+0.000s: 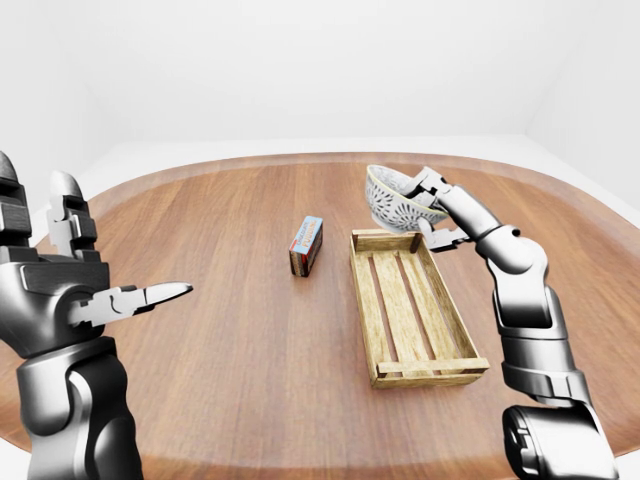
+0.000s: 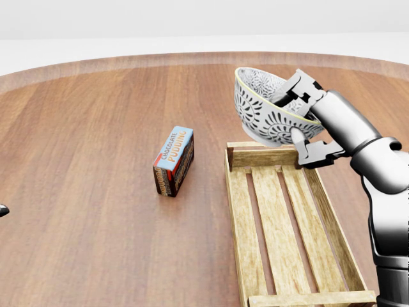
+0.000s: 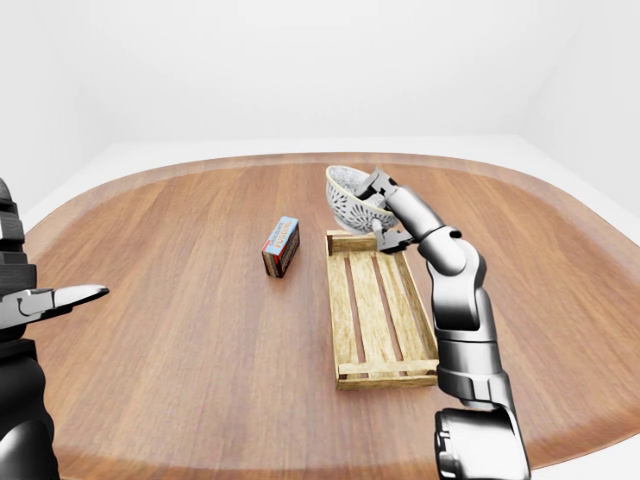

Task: Pick up the bowl on the left and put it in the tray.

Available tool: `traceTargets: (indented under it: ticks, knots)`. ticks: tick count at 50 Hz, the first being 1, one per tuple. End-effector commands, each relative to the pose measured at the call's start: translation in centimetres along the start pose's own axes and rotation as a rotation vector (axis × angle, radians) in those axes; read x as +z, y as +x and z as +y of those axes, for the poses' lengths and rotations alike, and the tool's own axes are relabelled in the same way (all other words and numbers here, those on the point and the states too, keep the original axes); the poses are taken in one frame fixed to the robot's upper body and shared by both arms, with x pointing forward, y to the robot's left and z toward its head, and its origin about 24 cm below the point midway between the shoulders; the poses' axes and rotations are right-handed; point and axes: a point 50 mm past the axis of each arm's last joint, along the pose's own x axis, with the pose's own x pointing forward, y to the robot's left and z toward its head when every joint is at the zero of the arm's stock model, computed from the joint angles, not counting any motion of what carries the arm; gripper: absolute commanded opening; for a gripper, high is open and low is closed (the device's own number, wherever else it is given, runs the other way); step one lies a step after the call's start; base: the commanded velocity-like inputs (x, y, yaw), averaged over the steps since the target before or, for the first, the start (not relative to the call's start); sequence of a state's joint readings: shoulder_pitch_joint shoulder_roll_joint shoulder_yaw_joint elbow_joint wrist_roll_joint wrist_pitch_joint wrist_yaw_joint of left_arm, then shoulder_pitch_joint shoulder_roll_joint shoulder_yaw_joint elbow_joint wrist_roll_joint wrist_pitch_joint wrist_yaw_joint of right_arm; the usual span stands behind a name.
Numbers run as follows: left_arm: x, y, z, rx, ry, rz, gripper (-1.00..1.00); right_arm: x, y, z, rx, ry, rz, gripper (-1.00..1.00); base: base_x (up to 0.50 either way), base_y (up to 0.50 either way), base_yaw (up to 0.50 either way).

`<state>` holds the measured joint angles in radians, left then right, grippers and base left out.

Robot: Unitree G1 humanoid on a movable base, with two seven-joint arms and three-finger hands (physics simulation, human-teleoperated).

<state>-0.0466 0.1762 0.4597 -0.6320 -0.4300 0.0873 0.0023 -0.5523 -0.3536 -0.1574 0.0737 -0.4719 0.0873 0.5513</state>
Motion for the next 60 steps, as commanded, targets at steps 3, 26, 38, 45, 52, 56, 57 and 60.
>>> traceTargets:
  ticks: [3,26,38,45,52,56,57,60]
  knots:
    - [0.0,0.0,0.0,-0.002,0.001,0.000,1.00,-3.2,0.0,1.3,-0.051,-0.032,0.152,-1.00,0.00,0.00,0.00]
    - [-0.2,0.0,-0.1,-0.004,0.000,0.006,1.00,-4.6,0.4,4.8,0.006,-0.128,0.257,-1.00,0.00,0.00,0.00]
    - [-0.7,-0.3,-0.1,-0.005,0.005,0.033,1.00,-5.4,0.5,6.2,0.036,-0.136,0.297,-1.00,0.00,0.00,0.00]
    - [-1.3,-0.6,0.1,-0.005,0.009,0.064,1.00,-6.3,0.0,7.0,0.053,-0.141,0.334,-1.00,0.00,0.00,0.00]
    - [-0.2,-0.1,-0.2,-0.005,0.001,0.010,1.00,-7.6,-0.6,8.3,0.084,-0.115,0.379,-1.00,0.00,0.00,0.00]
    - [-0.3,0.0,-0.2,-0.006,0.001,0.010,1.00,-8.3,-0.9,8.6,0.099,-0.109,0.404,-1.00,0.00,0.00,0.00]
    - [-0.3,0.0,-0.2,-0.006,0.001,0.010,1.00,-8.3,-0.9,8.6,0.099,-0.109,0.404,-1.00,0.00,0.00,0.00]
    - [-0.4,0.0,-0.1,-0.005,0.001,0.013,1.00,-8.9,-1.1,8.9,0.099,-0.099,0.427,-1.00,0.00,0.00,0.00]
